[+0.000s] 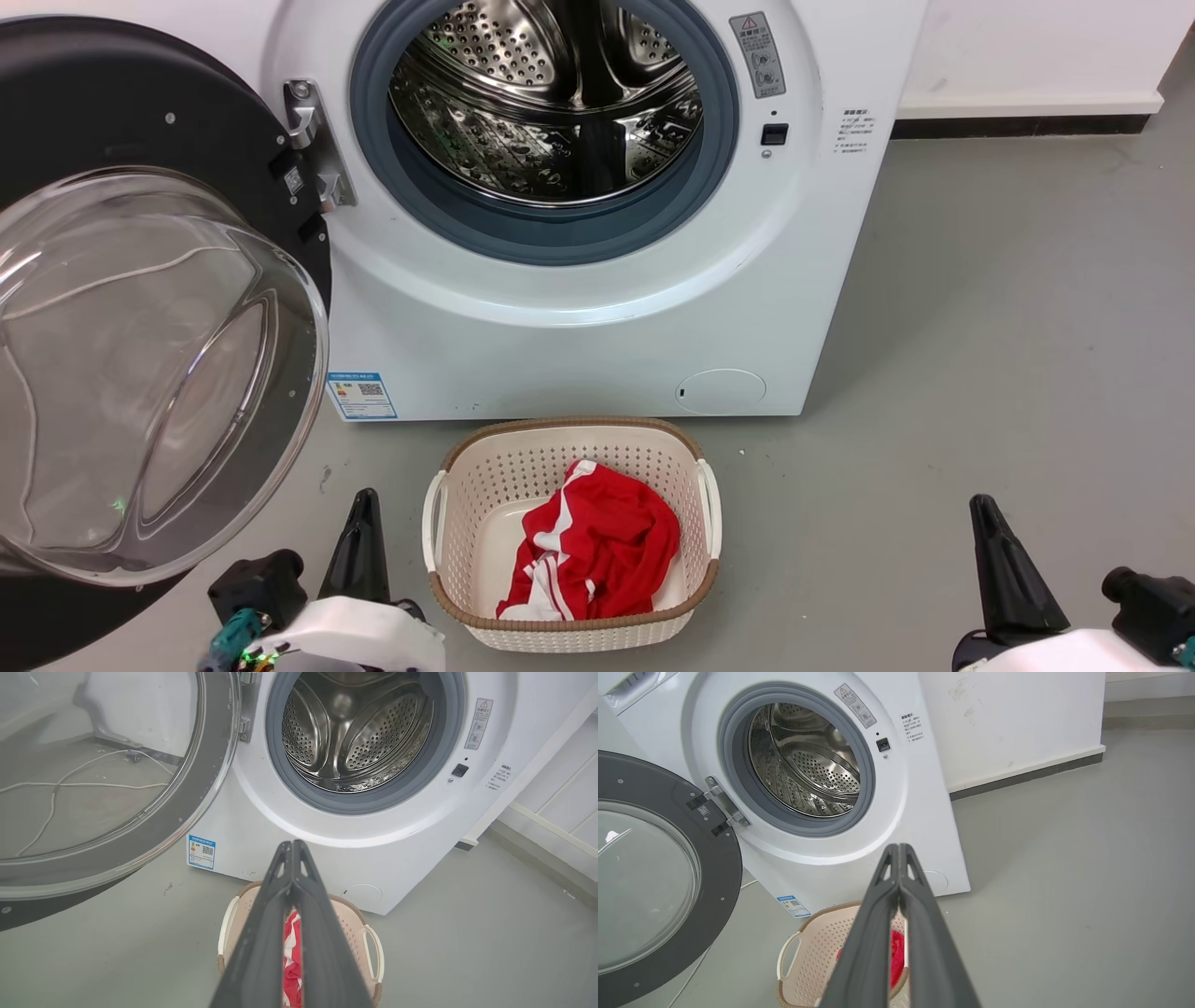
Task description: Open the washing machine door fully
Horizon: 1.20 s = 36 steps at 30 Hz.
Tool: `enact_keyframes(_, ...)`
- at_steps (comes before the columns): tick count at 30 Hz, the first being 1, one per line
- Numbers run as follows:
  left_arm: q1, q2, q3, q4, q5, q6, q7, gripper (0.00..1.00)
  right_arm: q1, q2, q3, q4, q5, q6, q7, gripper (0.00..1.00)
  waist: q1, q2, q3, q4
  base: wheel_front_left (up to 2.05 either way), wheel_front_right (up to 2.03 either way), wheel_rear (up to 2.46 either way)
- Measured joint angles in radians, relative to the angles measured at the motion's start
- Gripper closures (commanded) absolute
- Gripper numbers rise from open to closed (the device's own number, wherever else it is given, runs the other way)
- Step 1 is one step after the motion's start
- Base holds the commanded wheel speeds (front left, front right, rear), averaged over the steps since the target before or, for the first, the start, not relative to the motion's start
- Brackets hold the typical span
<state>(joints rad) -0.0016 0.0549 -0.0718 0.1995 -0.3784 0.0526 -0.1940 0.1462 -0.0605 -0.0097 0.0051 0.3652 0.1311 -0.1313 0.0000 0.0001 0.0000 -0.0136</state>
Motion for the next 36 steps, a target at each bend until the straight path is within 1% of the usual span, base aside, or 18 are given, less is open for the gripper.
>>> enact_keyframes(19, -0.023, -0.002, 0.047, 0.011, -0.312, -0.045, 0.078, 1.00, -0.062, -0.013, -0.001, 0.060, 0.336, 0.000, 0.044, 1.00, 0.0000, 0.0000, 0.001, 0.002, 0.00, 0.00, 0.00)
enact_keyframes(36, -0.043, -0.003, 0.081, 0.019, -0.541, -0.079, 0.134, 1.00, -0.107, -0.020, -0.008, 0.102, 0.576, 0.000, 0.079, 1.00, 0.0001, 0.0000, 0.001, 0.004, 0.00, 0.00, 0.00)
